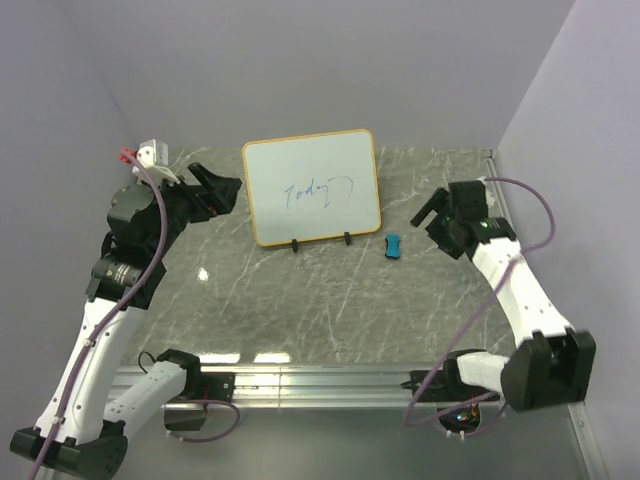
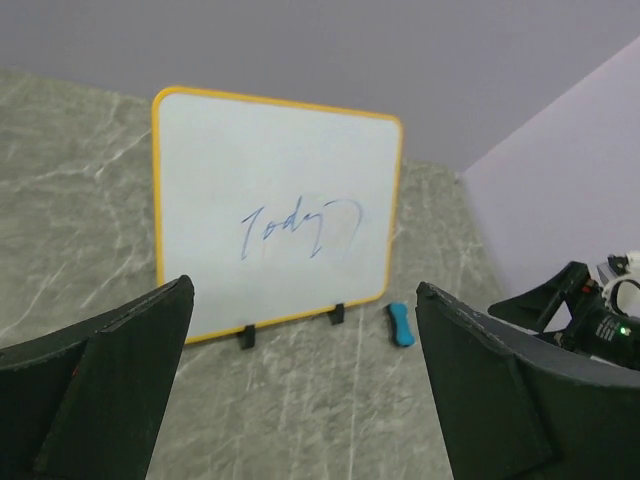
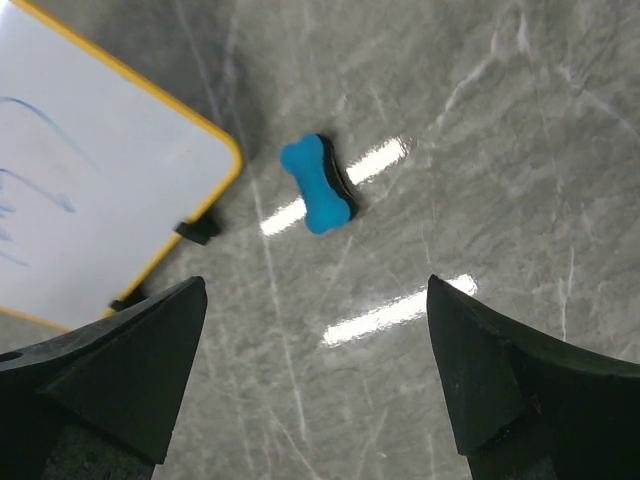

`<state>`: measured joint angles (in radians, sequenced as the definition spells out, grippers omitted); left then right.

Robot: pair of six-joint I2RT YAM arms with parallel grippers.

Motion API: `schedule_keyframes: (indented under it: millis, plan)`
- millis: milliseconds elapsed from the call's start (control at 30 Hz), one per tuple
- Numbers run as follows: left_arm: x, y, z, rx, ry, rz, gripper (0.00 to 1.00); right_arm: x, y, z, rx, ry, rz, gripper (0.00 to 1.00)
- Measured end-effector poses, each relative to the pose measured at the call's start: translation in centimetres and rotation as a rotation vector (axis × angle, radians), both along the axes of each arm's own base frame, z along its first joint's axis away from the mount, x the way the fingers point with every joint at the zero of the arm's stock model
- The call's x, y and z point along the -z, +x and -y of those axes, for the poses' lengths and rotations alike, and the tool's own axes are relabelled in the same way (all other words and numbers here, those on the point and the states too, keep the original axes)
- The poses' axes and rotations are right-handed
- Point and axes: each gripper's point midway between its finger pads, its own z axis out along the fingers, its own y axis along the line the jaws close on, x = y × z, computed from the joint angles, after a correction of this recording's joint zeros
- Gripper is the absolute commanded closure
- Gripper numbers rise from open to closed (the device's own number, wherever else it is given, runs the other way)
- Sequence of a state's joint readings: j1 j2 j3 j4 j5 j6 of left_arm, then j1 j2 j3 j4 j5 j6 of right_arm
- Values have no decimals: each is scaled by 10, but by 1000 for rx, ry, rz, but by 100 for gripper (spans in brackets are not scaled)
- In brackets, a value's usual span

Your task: Erase the whiteboard

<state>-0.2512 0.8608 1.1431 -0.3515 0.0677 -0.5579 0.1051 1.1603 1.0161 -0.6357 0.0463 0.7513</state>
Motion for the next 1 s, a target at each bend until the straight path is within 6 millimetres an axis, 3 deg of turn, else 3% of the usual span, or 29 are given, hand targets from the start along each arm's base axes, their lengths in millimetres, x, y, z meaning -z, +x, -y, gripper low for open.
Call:
schedule_keyframes:
  millis: [100, 133, 233, 333, 433, 733, 1000]
  plan:
    - [18, -2, -4, -21, 27, -59, 1, 34, 6, -13, -54, -35, -144, 9]
    - [28, 0, -6, -34, 39, -94, 8, 46, 8, -19, -78, -48, -186, 9]
    - [65, 6, -8, -51, 94, -238, 13, 75, 9, -32, -138, -98, -292, 10]
    - [107, 13, -6, -47, 140, -388, 11, 102, 3, -41, -192, -148, -376, 10]
    - [134, 6, -6, -31, 155, -468, 13, 116, -2, -46, -232, -172, -421, 11]
    - [125, -8, -4, -8, 141, -449, 17, 150, 19, -42, -302, -261, -474, 12]
    - [125, -13, -6, -10, 142, -454, 19, 152, 51, -48, -345, -294, -443, 14]
